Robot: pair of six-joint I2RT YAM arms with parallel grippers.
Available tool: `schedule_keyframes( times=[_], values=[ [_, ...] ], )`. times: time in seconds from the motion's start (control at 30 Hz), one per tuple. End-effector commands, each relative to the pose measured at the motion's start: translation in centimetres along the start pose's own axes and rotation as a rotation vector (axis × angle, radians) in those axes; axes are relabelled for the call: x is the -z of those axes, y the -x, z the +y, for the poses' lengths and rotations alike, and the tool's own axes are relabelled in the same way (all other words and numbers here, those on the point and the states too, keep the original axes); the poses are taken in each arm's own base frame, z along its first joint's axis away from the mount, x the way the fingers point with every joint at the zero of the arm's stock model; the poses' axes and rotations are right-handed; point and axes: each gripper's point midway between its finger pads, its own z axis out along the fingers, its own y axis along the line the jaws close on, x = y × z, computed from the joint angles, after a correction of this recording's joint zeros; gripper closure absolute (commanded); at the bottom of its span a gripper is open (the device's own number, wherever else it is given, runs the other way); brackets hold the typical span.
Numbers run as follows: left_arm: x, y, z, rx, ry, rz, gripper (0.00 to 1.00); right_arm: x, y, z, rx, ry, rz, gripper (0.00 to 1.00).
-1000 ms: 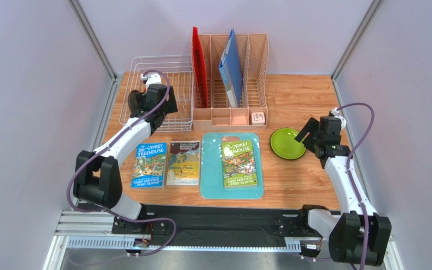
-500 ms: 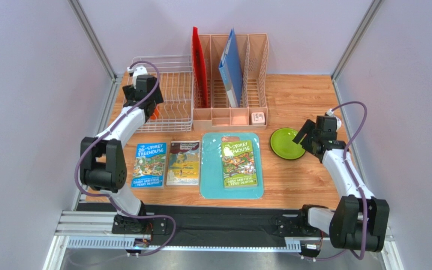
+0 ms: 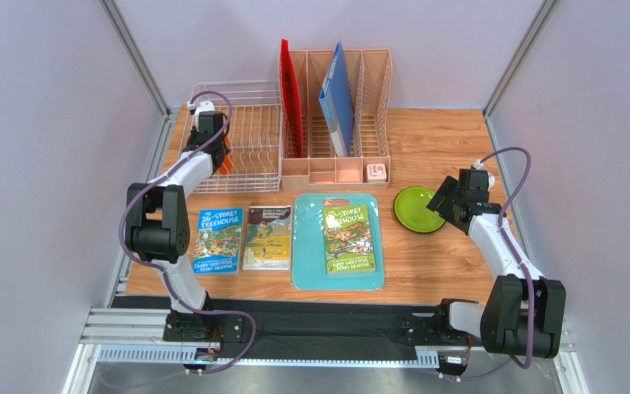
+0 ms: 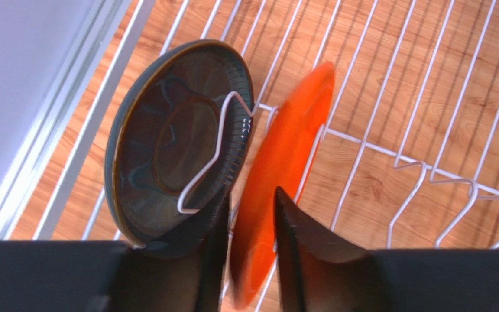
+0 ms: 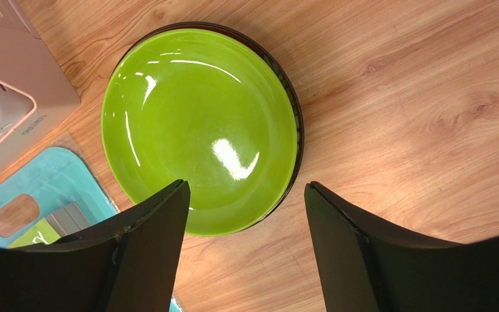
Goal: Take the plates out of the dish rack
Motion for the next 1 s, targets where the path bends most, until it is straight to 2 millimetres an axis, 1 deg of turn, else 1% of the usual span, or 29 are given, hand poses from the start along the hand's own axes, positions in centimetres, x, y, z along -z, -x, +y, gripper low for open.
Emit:
schedule_keyframes(
  times=[0.0, 0.03, 0.07, 0.13, 0.17, 0.2, 0.23, 0.33, 0.37, 0.43, 0.47, 0.53, 0.57, 0.67, 0.7, 0.73, 0.77, 0.8, 0.83, 0.87, 0.9, 0.93, 0.97],
  values=[
    [0.2, 2.3, -0.3, 0.045, -0.021, -0.07, 0.68, 0.1, 2.1, 1.0, 0.012, 0.026, -0.063, 0.3],
    [0.3, 2.0, -0.1, 0.043, -0.018, -0.068, 0.71, 0.0, 2.0, 1.0, 0.014, 0.026, -0.06, 0.29],
    [0.6, 2.2, 0.0, 0.045, -0.019, -0.072, 0.8, 0.0, 2.0, 1.1, 0.012, 0.027, -0.059, 0.29],
    [0.9, 1.9, 0.3, 0.044, -0.01, -0.071, 0.87, 0.0, 1.9, 1.0, 0.013, 0.027, -0.055, 0.29],
    [1.3, 2.3, 0.4, 0.052, -0.012, -0.088, 0.94, 0.0, 1.8, 1.0, 0.011, 0.027, -0.055, 0.29],
    [1.4, 2.1, 0.5, 0.046, -0.011, -0.085, 1.0, 0.0, 1.8, 1.0, 0.011, 0.027, -0.054, 0.29],
    [1.5, 2.0, 0.7, 0.036, -0.009, -0.084, 1.0, 0.1, 1.8, 1.0, 0.011, 0.029, -0.058, 0.29],
    [2.4, 2.8, 0.9, 0.019, -0.012, -0.105, 1.0, 0.2, 1.9, 0.9, 0.012, 0.027, -0.062, 0.29],
    [3.0, 4.1, 0.9, 0.025, -0.024, -0.148, 1.0, 0.2, 1.9, 0.9, 0.012, 0.027, -0.061, 0.29],
    [3.6, 4.8, 1.2, -0.005, -0.022, -0.172, 1.0, 0.3, 1.8, 1.0, 0.011, 0.026, -0.058, 0.29],
    [4.4, 5.7, 1.4, -0.005, -0.023, -0.2, 1.0, 0.3, 1.9, 0.9, 0.01, 0.024, -0.059, 0.28],
    [5.3, 6.6, 1.7, -0.039, -0.013, -0.229, 1.0, 0.5, 1.9, 0.9, 0.014, 0.016, -0.065, 0.28],
    [6.2, 7.6, 1.9, -0.041, -0.004, -0.26, 1.0, 0.6, 2.0, 0.9, 0.016, 0.013, -0.069, 0.28],
    [8.2, 9.2, 2.3, -0.077, 0.03, -0.311, 1.0, 1.2, 2.3, 1.0, 0.021, 0.009, -0.084, 0.27],
    [8.7, 9.3, 2.6, -0.08, 0.049, -0.317, 1.0, 1.6, 2.3, 1.1, 0.023, 0.014, -0.089, 0.28],
    [9.4, 9.3, 2.3, -0.085, 0.044, -0.322, 1.0, 1.8, 2.5, 1.2, 0.024, 0.018, -0.095, 0.28],
    [10.5, 9.9, 2.7, -0.072, 0.047, -0.34, 1.0, 2.1, 2.5, 1.3, 0.025, 0.024, -0.101, 0.27],
    [11.2, 9.9, 2.9, -0.057, 0.051, -0.339, 1.0, 2.7, 2.8, 1.6, 0.028, 0.038, -0.114, 0.27],
    [12.4, 9.8, 3.0, -0.014, 0.03, -0.323, 1.0, 3.1, 2.9, 1.9, 0.03, 0.053, -0.12, 0.27],
    [13.0, 9.6, 3.0, 0.006, 0.009, -0.31, 1.0, 3.5, 2.8, 2.1, 0.035, 0.066, -0.124, 0.27],
    [13.6, 9.1, 2.1, 0.061, -0.054, -0.286, 1.0, 4.4, 3.2, 2.5, 0.035, 0.095, -0.148, 0.27],
    [15.0, 8.8, 2.0, 0.082, -0.1, -0.274, 1.0, 4.9, 3.2, 3.1, 0.045, 0.131, -0.146, 0.26],
    [15.8, 8.5, 1.2, 0.103, -0.161, -0.267, 1.0, 5.5, 3.2, 3.5, 0.045, 0.16, -0.153, 0.25]
  ],
)
